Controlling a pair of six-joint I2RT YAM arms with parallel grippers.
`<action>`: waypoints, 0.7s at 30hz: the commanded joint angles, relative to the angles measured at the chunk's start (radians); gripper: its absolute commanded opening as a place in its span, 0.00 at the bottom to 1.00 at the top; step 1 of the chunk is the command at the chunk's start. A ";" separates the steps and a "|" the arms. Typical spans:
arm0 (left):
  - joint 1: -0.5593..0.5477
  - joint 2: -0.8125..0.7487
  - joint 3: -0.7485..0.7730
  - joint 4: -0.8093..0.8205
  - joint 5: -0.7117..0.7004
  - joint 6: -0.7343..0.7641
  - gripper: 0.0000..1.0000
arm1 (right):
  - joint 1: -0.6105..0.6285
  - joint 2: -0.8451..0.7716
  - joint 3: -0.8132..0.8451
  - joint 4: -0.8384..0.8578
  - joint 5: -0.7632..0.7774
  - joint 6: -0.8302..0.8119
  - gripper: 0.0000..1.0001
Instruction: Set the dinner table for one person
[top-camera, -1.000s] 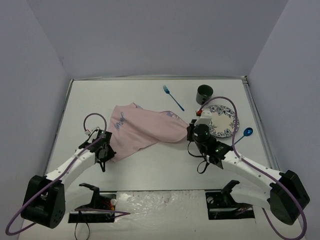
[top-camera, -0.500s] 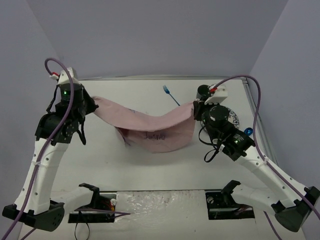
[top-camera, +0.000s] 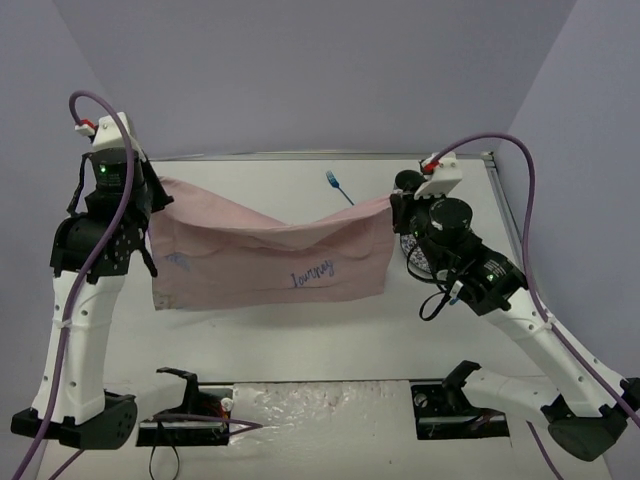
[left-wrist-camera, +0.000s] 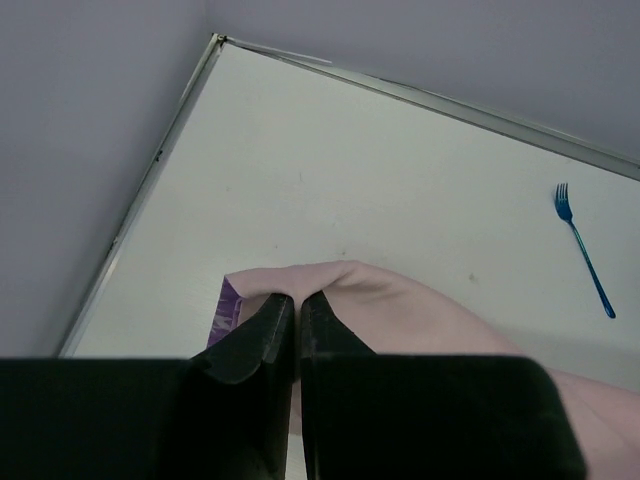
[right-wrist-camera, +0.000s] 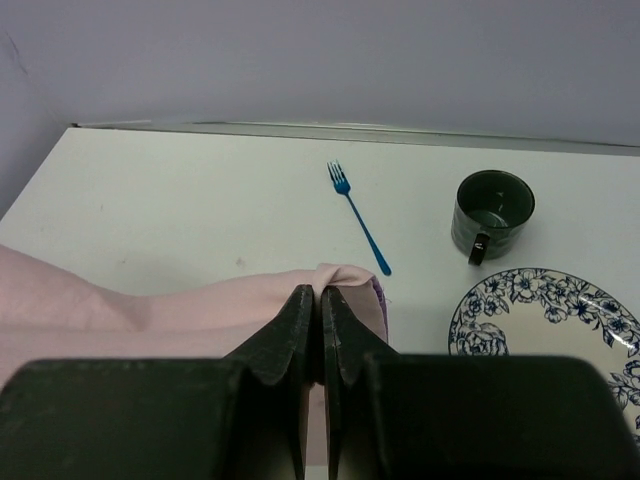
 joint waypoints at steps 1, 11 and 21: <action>0.060 0.153 0.092 0.172 0.146 0.088 0.00 | -0.002 0.075 0.101 0.062 0.072 -0.066 0.00; 0.105 0.479 0.583 0.230 0.506 0.142 0.00 | 0.001 0.015 0.192 0.161 0.075 -0.182 0.00; 0.225 0.288 0.182 0.559 0.689 0.165 0.00 | 0.001 -0.106 0.034 0.134 -0.269 -0.118 0.00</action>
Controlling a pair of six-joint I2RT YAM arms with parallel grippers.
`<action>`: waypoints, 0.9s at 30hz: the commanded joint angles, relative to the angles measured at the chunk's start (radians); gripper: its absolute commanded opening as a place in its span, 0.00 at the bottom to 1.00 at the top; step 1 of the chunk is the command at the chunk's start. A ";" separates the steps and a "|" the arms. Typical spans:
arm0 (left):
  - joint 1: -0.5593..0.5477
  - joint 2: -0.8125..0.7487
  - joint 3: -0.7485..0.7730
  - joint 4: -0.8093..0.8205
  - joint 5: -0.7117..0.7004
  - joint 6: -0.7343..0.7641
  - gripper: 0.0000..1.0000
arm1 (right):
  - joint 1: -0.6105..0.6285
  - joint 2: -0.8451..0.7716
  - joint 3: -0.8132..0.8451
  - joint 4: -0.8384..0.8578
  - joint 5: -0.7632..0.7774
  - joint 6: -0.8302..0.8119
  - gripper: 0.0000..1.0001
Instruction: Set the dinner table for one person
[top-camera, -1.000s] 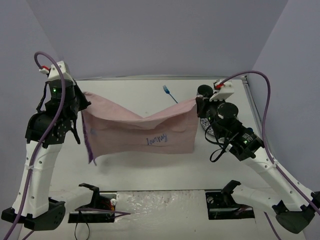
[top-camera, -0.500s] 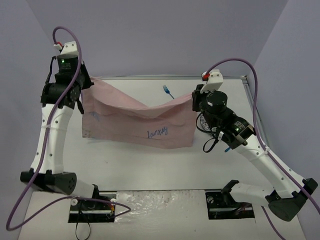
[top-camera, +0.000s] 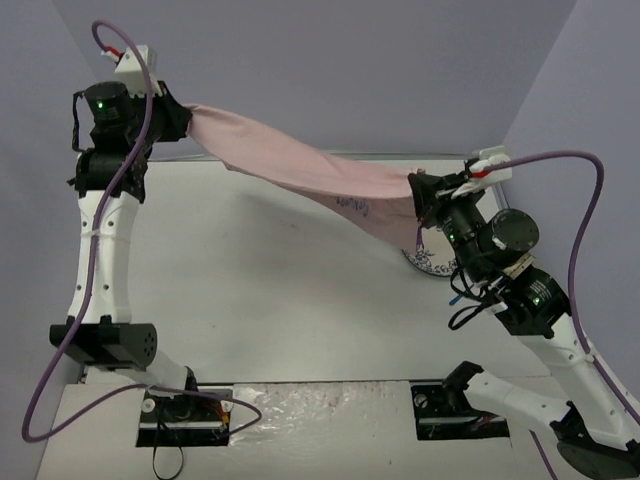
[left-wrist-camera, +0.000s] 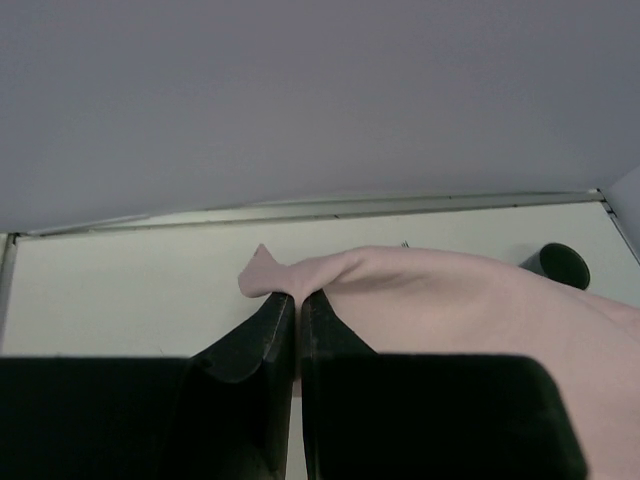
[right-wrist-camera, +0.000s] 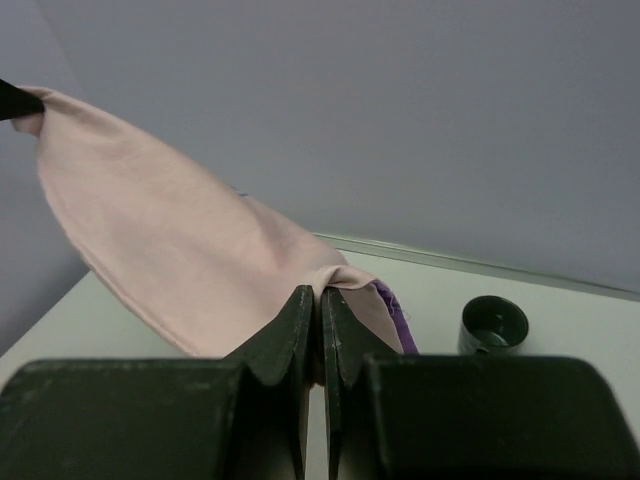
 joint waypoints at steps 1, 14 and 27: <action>0.067 -0.156 -0.265 0.246 0.021 0.063 0.00 | 0.004 -0.004 -0.134 0.034 -0.211 0.069 0.00; 0.167 -0.228 -0.829 0.096 -0.237 0.058 0.00 | 0.209 0.241 -0.529 -0.002 -0.567 0.330 0.00; 0.175 -0.381 -1.002 -0.126 -0.619 -0.152 0.00 | 0.234 0.300 -0.564 -0.193 -0.574 0.410 0.00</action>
